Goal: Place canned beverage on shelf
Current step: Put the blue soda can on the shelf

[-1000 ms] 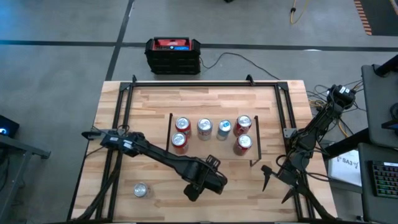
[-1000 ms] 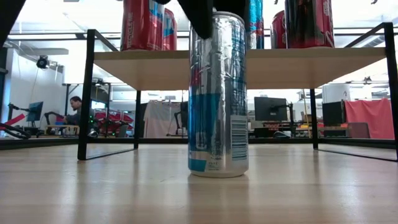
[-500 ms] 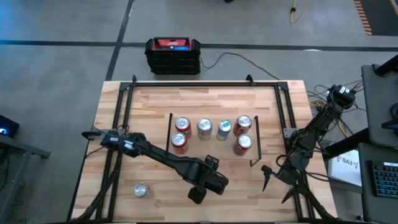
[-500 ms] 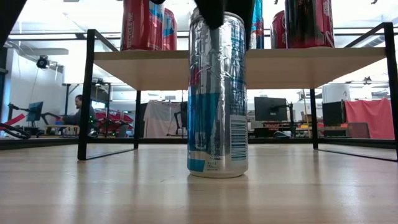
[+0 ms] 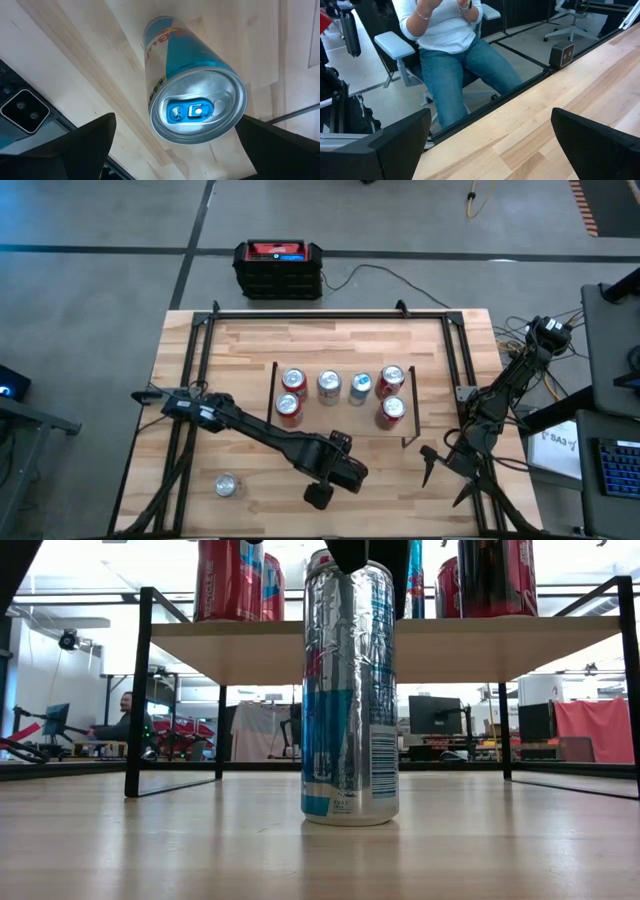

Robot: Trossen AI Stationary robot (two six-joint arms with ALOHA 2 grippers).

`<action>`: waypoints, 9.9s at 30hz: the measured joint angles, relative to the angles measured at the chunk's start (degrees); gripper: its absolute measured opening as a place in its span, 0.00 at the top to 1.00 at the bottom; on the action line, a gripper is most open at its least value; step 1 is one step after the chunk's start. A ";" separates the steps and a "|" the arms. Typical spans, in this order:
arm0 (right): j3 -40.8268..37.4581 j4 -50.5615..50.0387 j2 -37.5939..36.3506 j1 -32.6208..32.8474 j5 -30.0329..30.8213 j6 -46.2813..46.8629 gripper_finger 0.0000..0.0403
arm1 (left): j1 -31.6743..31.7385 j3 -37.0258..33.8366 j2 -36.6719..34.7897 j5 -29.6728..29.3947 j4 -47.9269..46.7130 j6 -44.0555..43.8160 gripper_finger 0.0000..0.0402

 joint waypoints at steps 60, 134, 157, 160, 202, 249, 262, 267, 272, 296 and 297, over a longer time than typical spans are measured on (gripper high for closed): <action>0.00 0.00 0.00 0.00 0.00 -0.01 0.01 | 0.72 0.04 -0.20 2.89 -4.20 -0.74 0.44; 0.00 0.00 0.00 0.00 -0.02 -0.02 0.01 | 0.28 0.00 -0.13 12.64 2.37 50.14 0.31; 0.00 0.00 0.00 0.00 -0.02 -0.02 0.01 | -0.11 0.02 -0.09 5.95 -6.03 73.18 0.31; 0.00 0.01 0.00 0.00 -0.01 -0.07 0.01 | -0.11 0.02 -0.09 5.89 -6.43 77.69 0.31; 0.00 0.00 0.00 0.00 -0.01 -0.06 0.01 | -0.17 0.00 -0.22 1.40 -12.90 50.83 0.42; 0.00 0.00 0.00 0.00 -0.01 -0.06 0.01 | -0.31 -0.09 -0.09 12.44 -12.93 -0.48 0.32; 0.00 0.01 0.00 0.00 0.00 -0.06 0.01 | -0.22 -0.09 -0.09 12.37 -12.81 -0.79 0.32; 0.00 0.00 -0.02 0.00 -0.01 -0.05 0.01 | -0.28 -0.09 -0.09 11.04 -13.72 -0.15 0.32; 0.00 0.00 0.00 0.00 -0.02 -0.07 0.01 | -0.28 -0.09 -0.09 10.29 -13.93 0.26 0.29; 0.00 0.08 0.00 0.00 -0.02 -0.07 0.01 | -2.46 1.53 -0.20 18.27 -7.87 23.33 0.05; 0.00 0.09 0.00 0.00 0.00 -0.07 0.01 | -2.78 1.53 -0.20 19.04 -7.11 24.31 0.05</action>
